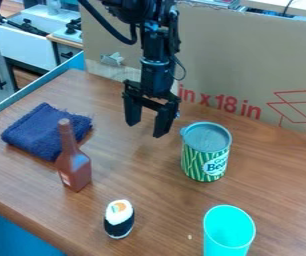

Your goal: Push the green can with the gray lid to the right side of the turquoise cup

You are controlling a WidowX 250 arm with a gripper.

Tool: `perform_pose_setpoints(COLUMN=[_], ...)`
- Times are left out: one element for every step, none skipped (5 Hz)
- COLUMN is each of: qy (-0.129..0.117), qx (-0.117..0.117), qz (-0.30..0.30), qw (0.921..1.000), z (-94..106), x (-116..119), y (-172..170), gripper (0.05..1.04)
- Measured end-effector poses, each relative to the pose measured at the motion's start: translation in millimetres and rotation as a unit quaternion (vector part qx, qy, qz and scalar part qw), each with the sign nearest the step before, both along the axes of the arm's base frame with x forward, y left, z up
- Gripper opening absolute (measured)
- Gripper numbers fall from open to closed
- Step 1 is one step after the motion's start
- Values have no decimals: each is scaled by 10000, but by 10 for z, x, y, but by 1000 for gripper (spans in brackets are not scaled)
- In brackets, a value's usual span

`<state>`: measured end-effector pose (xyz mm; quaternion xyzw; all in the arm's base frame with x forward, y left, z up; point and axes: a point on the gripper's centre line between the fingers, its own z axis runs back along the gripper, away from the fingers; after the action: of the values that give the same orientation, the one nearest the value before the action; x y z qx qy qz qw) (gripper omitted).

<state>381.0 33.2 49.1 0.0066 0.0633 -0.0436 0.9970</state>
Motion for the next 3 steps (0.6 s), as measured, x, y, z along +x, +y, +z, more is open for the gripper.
perform_pose_setpoints(qy=[-119,58,132], qx=[-111,-245,-288], qz=[-296,-687,-1080], qw=[9994,9973,9936], z=[-24,-77,-93], x=[49,-68,-154], y=[-228,-520,-892], gripper=[1001,1000,1000])
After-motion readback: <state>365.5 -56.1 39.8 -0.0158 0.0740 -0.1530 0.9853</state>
